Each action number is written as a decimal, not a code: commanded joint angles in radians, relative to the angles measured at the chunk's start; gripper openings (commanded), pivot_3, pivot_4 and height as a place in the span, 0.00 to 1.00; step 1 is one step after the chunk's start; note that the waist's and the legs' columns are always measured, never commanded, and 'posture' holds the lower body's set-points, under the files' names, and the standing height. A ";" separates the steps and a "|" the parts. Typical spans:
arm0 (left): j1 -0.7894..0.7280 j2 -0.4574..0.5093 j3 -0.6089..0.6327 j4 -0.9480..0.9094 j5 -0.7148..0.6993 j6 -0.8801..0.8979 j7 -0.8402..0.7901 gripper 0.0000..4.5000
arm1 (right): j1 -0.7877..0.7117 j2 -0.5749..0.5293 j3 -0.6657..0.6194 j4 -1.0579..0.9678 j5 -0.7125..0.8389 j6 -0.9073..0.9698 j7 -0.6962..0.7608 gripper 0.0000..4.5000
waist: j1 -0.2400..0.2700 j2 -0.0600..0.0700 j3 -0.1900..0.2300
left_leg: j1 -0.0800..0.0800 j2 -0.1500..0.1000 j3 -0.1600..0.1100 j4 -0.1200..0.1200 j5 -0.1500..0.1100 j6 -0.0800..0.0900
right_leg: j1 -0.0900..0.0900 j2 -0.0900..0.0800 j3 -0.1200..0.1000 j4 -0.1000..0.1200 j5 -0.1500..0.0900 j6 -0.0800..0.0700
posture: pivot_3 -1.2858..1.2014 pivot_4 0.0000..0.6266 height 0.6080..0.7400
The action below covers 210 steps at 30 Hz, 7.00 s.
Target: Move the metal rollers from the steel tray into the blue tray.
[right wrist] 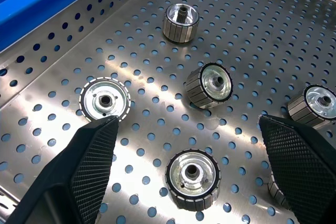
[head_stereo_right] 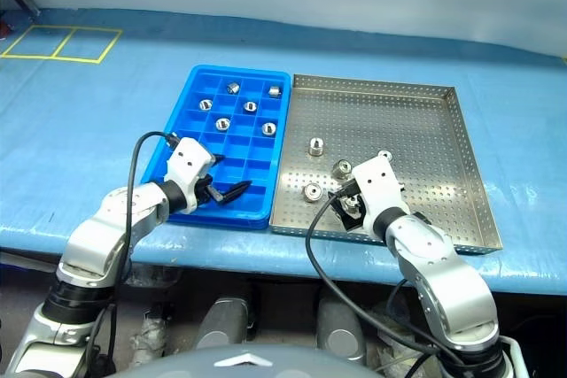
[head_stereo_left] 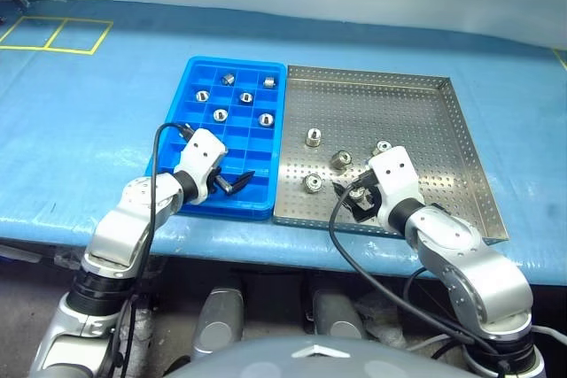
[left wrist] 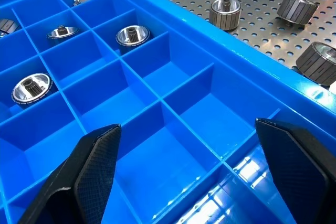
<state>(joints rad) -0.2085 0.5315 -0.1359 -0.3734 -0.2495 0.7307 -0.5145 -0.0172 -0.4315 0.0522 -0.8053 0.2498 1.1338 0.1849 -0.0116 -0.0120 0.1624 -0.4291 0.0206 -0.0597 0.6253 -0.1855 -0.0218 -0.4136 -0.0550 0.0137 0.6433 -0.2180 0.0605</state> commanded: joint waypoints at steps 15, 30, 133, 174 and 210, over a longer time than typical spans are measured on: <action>0.000 -0.012 0.019 -0.026 0.005 -0.022 -0.001 0.99 | -0.008 0.000 -0.006 -0.028 -0.009 -0.006 -0.001 1.00 | 0.000 0.000 0.000 | 0.000 0.000 0.000 0.000 0.000 0.000 | 0.000 0.000 0.000 0.000 0.000 0.000 | 0.53 0.24 1.00; -0.089 -0.022 -0.013 0.015 0.013 -0.038 -0.036 0.99 | 0.008 0.023 -0.006 -0.036 -0.019 -0.014 -0.023 1.00 | -0.002 0.000 0.000 | 0.000 0.000 0.000 0.000 0.000 0.000 | 0.000 0.000 0.000 0.000 0.000 0.000 | 0.51 0.24 1.00; -0.951 -0.434 -0.143 1.529 0.441 -0.533 -0.259 0.38 | 0.130 0.159 0.011 -0.091 -0.123 -0.082 -0.112 1.00 | -0.127 0.000 0.000 | 0.000 -0.002 0.003 0.006 0.001 0.004 | 0.001 0.000 0.008 0.001 0.006 0.010 | 0.43 0.24 1.00; -0.111 -0.279 0.333 0.227 0.246 -0.111 0.353 0.38 | -0.069 0.118 0.159 0.056 -0.098 -0.068 0.027 1.00 | 0.014 -0.002 0.001 | 0.002 -0.003 0.002 0.004 0.001 0.003 | 0.004 0.001 0.007 0.001 0.006 0.009 | 0.55 0.24 1.00; -0.625 -0.254 -0.099 0.495 0.069 -0.123 -0.211 0.99 | 0.064 0.136 0.048 -0.043 -0.116 -0.058 -0.056 1.00 | -0.030 -0.003 0.001 | 0.001 -0.004 0.002 0.003 0.001 0.003 | 0.002 -0.001 0.007 -0.001 0.006 0.008 | 0.48 0.24 1.00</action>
<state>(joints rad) -0.7937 0.2784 -0.1746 0.0695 -0.1988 0.6365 -0.6603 0.0372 -0.2952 0.1311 -0.8014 0.1403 1.0793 0.1375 -0.0412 -0.0147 0.1635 -0.4284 0.0163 -0.0577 0.6285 -0.1843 -0.0183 -0.4115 -0.0558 0.0204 0.6430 -0.2126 0.0687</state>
